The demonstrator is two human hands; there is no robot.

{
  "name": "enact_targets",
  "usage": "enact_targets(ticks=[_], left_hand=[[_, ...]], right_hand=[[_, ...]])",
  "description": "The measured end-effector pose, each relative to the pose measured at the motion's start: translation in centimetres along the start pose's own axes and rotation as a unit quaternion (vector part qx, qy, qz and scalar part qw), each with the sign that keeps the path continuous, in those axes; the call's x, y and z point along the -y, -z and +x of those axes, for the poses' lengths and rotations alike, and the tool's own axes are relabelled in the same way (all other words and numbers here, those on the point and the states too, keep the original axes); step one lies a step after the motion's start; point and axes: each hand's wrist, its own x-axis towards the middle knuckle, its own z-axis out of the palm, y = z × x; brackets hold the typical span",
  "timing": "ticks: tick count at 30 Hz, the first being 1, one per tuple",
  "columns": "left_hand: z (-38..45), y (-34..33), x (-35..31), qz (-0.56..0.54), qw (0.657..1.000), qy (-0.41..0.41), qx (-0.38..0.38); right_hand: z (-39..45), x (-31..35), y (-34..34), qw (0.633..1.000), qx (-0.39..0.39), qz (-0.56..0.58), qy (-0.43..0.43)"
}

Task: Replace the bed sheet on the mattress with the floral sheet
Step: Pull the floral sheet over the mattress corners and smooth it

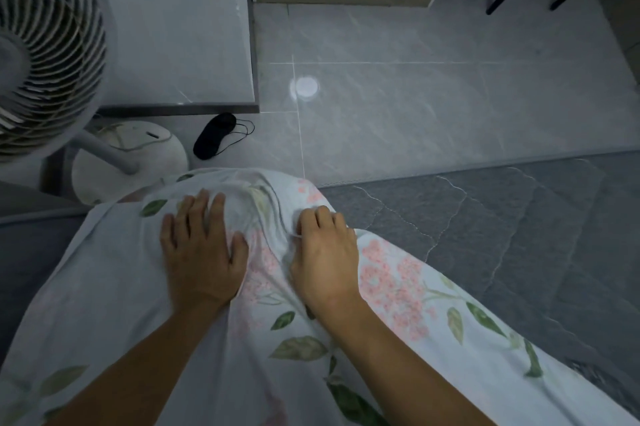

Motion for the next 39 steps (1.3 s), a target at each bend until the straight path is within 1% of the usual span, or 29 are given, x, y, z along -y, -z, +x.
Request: enact_targets(ticks=[2, 4, 7, 8, 12, 14, 16, 19, 20, 23, 24, 25, 26, 28, 29, 31, 32, 33, 34, 35, 37, 38, 39], left_hand=[[0.0, -0.1, 0.0, -0.001, 1.000, -0.002, -0.004], [0.0, -0.2, 0.1, -0.002, 1.000, -0.003, -0.003], [0.0, -0.1, 0.0, -0.008, 1.000, -0.003, 0.001], [0.1, -0.1, 0.0, -0.010, 1.000, -0.002, 0.003], [0.1, -0.1, 0.1, -0.009, 1.000, -0.001, 0.011], [0.1, -0.1, 0.1, -0.010, 1.000, -0.002, 0.012], [0.1, -0.1, 0.1, -0.010, 1.000, 0.000, 0.015], [0.2, -0.1, 0.1, -0.011, 1.000, 0.002, 0.016], [0.2, -0.1, 0.0, -0.012, 1.000, 0.002, 0.015], [0.2, -0.2, -0.1, -0.017, 1.000, 0.003, 0.009], [0.2, -0.3, 0.0, -0.017, 1.000, 0.004, 0.007], [0.2, -0.4, 0.0, -0.016, 1.000, 0.004, 0.005], [0.2, -0.4, 0.0, -0.014, 1.000, 0.002, 0.005], [0.2, -0.3, 0.0, -0.013, 1.000, 0.000, 0.004], [0.2, -0.3, -0.1, -0.014, 1.000, 0.001, 0.002], [0.3, -0.2, -0.2, -0.017, 1.000, 0.004, 0.002], [0.3, -0.2, -0.2, -0.018, 1.000, 0.005, 0.004], [0.3, -0.2, -0.1, -0.017, 1.000, 0.005, 0.006], [0.3, -0.2, -0.1, -0.015, 1.000, 0.005, 0.008], [0.3, -0.3, -0.1, -0.014, 1.000, 0.004, 0.010], [0.3, -0.2, -0.2, -0.012, 1.000, 0.003, 0.008], [0.3, -0.1, -0.1, -0.011, 1.000, 0.002, 0.006], [0.3, -0.2, -0.1, -0.010, 1.000, 0.001, 0.005]], right_hand=[[0.7, -0.4, 1.1, 0.999, -0.034, 0.036, -0.008], [1.8, -1.3, 2.7, 0.998, -0.028, 0.042, -0.023], [4.6, -3.1, 4.4, 0.998, 0.044, -0.021, -0.047], [5.8, -3.6, 4.6, 0.997, 0.058, -0.039, -0.041], [10.6, -5.5, 4.9, 0.984, 0.156, -0.081, 0.040], [12.7, -6.3, 5.4, 0.981, 0.173, -0.066, 0.055], [14.4, -6.8, 5.8, 0.985, 0.154, -0.046, 0.064], [17.1, -7.4, 5.9, 0.992, 0.104, -0.020, 0.064], [18.2, -7.5, 6.1, 0.995, 0.080, -0.013, 0.058], [22.1, -7.0, 8.0, 0.999, -0.038, 0.023, 0.015], [23.2, -6.5, 8.7, 0.998, -0.052, 0.038, -0.005], [24.0, -6.2, 9.2, 0.999, -0.033, 0.028, -0.016], [24.3, -6.0, 9.3, 1.000, 0.013, -0.008, -0.020], [23.5, -6.1, 8.9, 0.985, 0.153, -0.064, -0.045], [22.4, -6.5, 8.6, 0.967, 0.236, -0.068, -0.073], [19.8, -7.4, 8.0, 0.914, 0.380, -0.060, -0.124], [18.9, -7.8, 7.7, 0.896, 0.424, -0.051, -0.122], [18.2, -8.0, 7.2, 0.892, 0.439, -0.028, -0.103], [17.5, -7.7, 6.8, 0.904, 0.421, 0.005, -0.078], [16.8, -7.0, 6.3, 0.924, 0.376, 0.041, -0.057], [15.0, -5.2, 5.3, 0.966, 0.245, 0.079, -0.021], [13.7, -4.0, 4.8, 0.978, 0.189, 0.093, -0.003], [12.0, -2.7, 4.2, 0.981, 0.158, 0.110, 0.017]])
